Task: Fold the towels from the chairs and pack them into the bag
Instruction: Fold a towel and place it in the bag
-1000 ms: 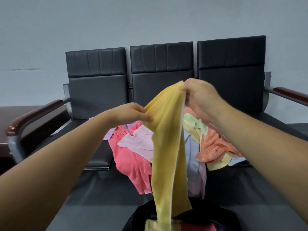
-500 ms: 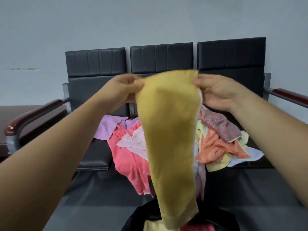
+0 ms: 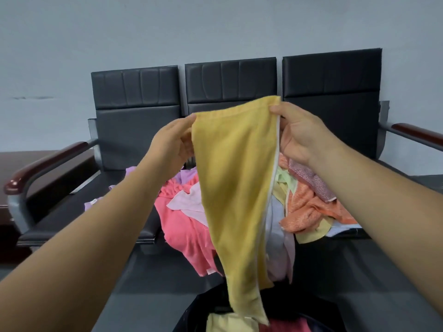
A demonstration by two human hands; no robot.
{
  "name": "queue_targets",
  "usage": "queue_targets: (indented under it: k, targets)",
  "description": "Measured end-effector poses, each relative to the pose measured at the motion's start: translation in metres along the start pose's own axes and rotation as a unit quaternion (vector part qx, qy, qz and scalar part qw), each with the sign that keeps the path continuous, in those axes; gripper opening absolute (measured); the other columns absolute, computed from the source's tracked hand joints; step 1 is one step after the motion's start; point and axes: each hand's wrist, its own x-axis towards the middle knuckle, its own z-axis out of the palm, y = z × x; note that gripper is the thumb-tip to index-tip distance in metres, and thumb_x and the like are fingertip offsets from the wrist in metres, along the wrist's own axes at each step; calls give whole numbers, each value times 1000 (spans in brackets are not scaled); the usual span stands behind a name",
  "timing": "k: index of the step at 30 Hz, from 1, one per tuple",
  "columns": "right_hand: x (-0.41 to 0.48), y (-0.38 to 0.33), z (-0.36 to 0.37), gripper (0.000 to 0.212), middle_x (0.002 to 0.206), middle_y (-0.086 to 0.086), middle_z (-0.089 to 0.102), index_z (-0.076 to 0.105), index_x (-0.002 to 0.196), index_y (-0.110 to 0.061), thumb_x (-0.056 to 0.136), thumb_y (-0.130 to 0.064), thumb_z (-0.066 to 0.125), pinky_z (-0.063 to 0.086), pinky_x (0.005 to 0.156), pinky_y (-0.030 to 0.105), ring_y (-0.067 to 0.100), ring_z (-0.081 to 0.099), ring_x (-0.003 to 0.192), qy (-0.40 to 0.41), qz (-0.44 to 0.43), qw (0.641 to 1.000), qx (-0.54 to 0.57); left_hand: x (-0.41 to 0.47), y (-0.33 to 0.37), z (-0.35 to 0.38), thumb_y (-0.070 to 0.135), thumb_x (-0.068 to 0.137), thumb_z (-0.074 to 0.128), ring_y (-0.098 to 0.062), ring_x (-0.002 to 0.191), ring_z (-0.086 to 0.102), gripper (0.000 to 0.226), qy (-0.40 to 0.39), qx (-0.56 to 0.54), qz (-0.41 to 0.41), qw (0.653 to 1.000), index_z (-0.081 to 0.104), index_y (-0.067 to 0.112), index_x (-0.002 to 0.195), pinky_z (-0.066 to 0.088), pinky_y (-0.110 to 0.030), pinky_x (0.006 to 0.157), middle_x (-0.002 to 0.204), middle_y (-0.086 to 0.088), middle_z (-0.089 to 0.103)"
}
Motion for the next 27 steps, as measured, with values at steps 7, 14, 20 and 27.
queue_targets:
  k: [7,14,20,27]
  targets:
    - [11,3,-10,18,97,14,78,67,111,1,96,-9,65,63,67,43,28,77,87,85,76,993,-5,-36,-73,-3,13,87,72,-23,90,70,7,-192,161,-151,956,77,12,84,52,-41,102,91,-12,74]
    - [26,50,-60,16,93,12,75,68,109,-1,96,-9,61,58,52,30,20,76,68,166,145,974,-56,-41,-94,22,17,98,47,-22,77,57,22,-156,-125,-173,964,57,20,79,53,-38,77,82,-3,55]
    - [-10,102,-81,49,111,14,71,65,121,-6,92,-46,61,52,97,45,29,67,103,40,256,966,-17,-35,-99,32,20,91,51,-21,100,69,31,-94,-317,-180,926,62,9,118,55,-35,93,108,-7,70]
    - [-35,160,-89,58,104,7,68,73,104,-15,58,-41,97,49,80,34,21,61,90,-153,282,947,-4,-31,-121,13,27,90,54,-17,86,66,23,-40,-405,-166,898,71,12,94,52,-30,87,90,0,68]
